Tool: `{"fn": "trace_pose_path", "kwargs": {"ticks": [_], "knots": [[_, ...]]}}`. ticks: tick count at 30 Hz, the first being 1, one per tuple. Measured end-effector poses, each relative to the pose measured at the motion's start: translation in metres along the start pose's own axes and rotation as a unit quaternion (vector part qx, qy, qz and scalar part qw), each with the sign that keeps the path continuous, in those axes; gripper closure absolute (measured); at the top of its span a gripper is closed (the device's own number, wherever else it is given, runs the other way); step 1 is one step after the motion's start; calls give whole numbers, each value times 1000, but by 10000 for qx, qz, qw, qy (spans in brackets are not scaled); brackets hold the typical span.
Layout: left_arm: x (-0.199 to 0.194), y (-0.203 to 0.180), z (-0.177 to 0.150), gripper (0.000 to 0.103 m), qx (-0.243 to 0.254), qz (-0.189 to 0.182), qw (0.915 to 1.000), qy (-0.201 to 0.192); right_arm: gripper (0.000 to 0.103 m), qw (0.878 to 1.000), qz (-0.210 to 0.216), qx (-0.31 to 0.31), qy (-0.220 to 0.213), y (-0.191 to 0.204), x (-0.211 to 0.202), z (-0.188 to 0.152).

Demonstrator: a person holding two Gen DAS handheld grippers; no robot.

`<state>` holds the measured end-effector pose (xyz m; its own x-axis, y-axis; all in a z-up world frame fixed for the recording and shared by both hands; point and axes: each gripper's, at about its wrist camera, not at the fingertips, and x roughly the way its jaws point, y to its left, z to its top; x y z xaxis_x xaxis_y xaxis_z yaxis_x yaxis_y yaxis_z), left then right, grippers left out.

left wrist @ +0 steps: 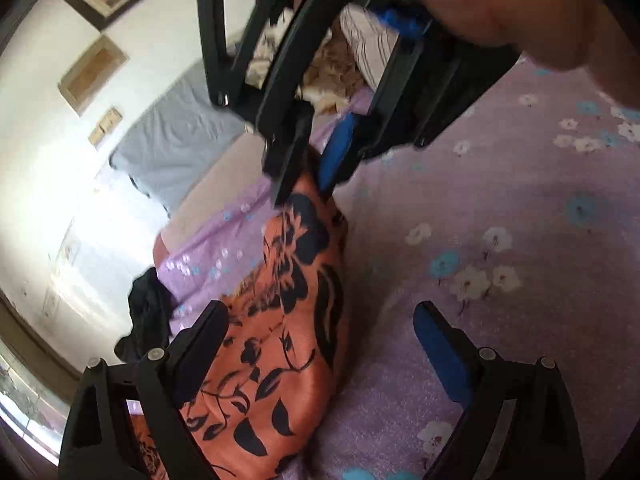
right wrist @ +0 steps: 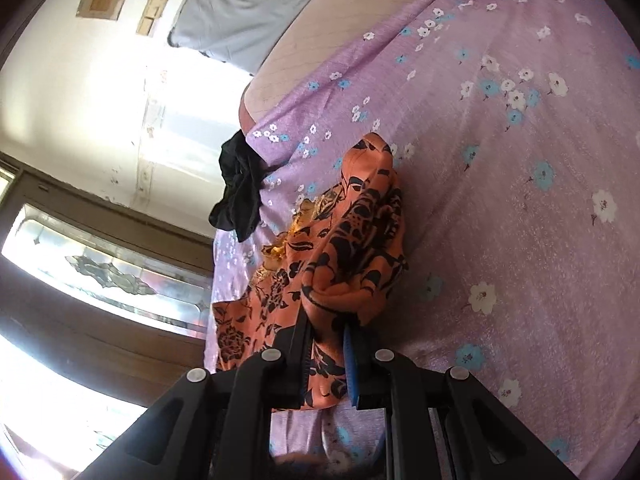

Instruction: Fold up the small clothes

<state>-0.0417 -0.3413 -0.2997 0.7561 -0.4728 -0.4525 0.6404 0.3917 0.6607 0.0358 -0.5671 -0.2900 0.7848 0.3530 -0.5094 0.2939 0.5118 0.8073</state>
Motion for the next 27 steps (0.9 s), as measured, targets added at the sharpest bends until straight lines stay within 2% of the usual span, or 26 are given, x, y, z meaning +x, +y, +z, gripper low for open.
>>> {"fn": "trace_pose_path", "kwargs": {"ticks": [3,5,7,8,12,13,14,15,16,18,22,23,25,27], "knots": [[24,14,0,9,-444,-156,9974,540,88,10000,9,-66,8,3,2,1],[32,18,-2,9,-464,-212,9962,701,88,9997,-70,-246,27,9,1,0],[31,19,-3,9,-429,-234,9964,690,88,9993,-38,-362,51,12,0,-1],[30,18,-2,14,-355,-264,9968,662,88,9992,-16,-388,55,12,-1,0],[30,4,2,54,114,-334,9976,601,88,9990,25,-436,92,15,1,-1],[31,2,3,56,194,-305,9976,586,88,9988,36,-474,107,17,2,-1],[33,1,5,62,230,-268,9976,594,88,9986,51,-520,126,18,3,-2],[34,2,6,75,217,-228,9976,619,88,9982,52,-575,135,21,3,-3],[32,4,6,81,179,-197,9976,633,88,9979,54,-627,135,23,3,-4],[28,16,8,86,-88,-329,9977,579,88,9975,102,-687,146,27,2,-5],[11,31,9,88,-225,-243,9989,322,88,9939,404,-1018,115,48,-3,-9],[8,36,8,89,-297,-260,9988,285,85,9930,490,-1066,116,52,-4,-10],[-1,50,7,89,-476,-224,9983,244,85,9927,734,-961,46,56,-7,-10],[-3,64,3,89,-634,-177,9976,202,82,9926,1081,-534,-119,48,-10,-5]]}}
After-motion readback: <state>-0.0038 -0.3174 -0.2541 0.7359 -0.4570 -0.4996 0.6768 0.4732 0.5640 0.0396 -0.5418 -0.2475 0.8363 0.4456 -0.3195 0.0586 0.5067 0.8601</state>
